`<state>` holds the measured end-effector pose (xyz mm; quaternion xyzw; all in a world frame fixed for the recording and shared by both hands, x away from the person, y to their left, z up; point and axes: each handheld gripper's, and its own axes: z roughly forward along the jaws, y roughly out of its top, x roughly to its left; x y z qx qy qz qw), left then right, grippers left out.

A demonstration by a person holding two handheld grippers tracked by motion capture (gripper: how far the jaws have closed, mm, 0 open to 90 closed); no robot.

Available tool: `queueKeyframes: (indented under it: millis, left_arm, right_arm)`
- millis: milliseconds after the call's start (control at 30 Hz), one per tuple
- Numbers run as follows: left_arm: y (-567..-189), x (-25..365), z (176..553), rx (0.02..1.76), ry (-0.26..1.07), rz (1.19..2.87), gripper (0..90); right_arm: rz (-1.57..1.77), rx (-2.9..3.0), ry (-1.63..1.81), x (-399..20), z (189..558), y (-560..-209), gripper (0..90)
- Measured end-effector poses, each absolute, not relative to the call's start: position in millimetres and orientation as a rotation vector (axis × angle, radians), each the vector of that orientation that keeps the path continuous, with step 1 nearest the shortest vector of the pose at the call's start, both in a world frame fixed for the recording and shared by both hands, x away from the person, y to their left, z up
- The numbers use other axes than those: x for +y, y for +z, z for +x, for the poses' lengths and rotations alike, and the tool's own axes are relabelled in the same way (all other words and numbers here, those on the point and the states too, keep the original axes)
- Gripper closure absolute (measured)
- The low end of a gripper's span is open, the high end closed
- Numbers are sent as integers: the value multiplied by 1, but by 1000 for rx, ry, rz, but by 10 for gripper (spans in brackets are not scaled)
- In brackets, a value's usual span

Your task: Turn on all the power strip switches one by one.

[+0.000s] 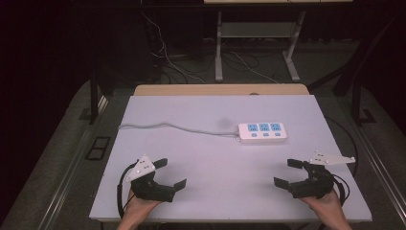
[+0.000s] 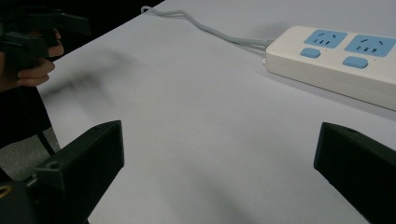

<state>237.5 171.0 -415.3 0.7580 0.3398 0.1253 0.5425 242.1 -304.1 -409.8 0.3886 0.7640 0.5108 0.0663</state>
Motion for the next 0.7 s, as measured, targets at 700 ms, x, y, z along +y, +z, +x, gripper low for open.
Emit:
queueKeyframes:
  millis: [700]
  left_arm:
    - [-416,175,238,818,287,1791,0]
  right_arm:
    - [1155,2367,1476,-301,243,-410,14]
